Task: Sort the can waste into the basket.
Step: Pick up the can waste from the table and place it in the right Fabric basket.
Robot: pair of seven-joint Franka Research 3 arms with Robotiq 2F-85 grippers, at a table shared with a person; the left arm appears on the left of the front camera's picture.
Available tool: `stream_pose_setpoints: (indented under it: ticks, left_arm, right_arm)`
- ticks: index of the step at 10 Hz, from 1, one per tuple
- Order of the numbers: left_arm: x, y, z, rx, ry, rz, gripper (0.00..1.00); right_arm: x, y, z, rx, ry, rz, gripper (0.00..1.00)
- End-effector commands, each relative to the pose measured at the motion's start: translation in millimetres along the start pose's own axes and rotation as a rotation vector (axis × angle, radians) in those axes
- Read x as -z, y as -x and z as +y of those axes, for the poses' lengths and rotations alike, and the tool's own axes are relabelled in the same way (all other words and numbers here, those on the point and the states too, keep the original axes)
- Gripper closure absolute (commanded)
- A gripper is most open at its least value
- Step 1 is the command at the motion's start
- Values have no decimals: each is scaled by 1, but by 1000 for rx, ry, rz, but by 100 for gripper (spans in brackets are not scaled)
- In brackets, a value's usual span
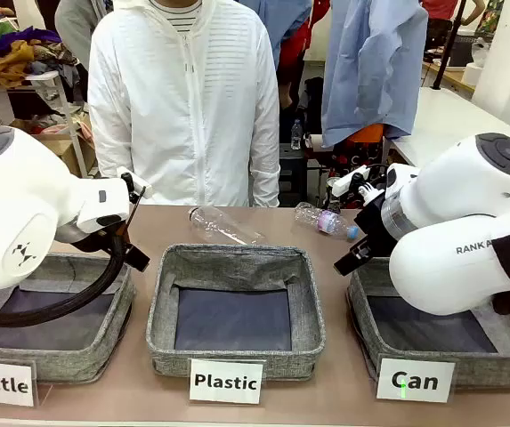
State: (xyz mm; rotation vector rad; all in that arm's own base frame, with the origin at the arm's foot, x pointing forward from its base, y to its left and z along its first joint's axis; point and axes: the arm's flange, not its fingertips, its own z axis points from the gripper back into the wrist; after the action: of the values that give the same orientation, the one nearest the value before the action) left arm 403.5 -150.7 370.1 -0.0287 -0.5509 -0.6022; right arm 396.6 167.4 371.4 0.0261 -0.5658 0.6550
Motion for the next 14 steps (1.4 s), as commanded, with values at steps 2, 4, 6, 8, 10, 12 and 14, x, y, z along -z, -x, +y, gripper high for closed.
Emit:
stream_pose_setpoints:
  ticks: [2,4,6,8,10,12,14]
  left_arm:
    - [0,0,0,0,0,0,0]
    - [0,0,0,0,0,0,0]
    - [0,0,0,0,0,0,0]
    - [0,0,0,0,0,0,0]
    - [0,0,0,0,0,0,0]
    - [0,0,0,0,0,0,0]
    - [0,0,0,0,0,0,0]
  right_arm:
    - [0,0,0,0,0,0,0]
    - [0,0,0,0,0,0,0]
    - [0,0,0,0,0,0,0]
    - [0,0,0,0,0,0,0]
    - [0,0,0,0,0,0,0]
    - [0,0,0,0,0,0,0]
    - [0,0,0,-1,0,0,0]
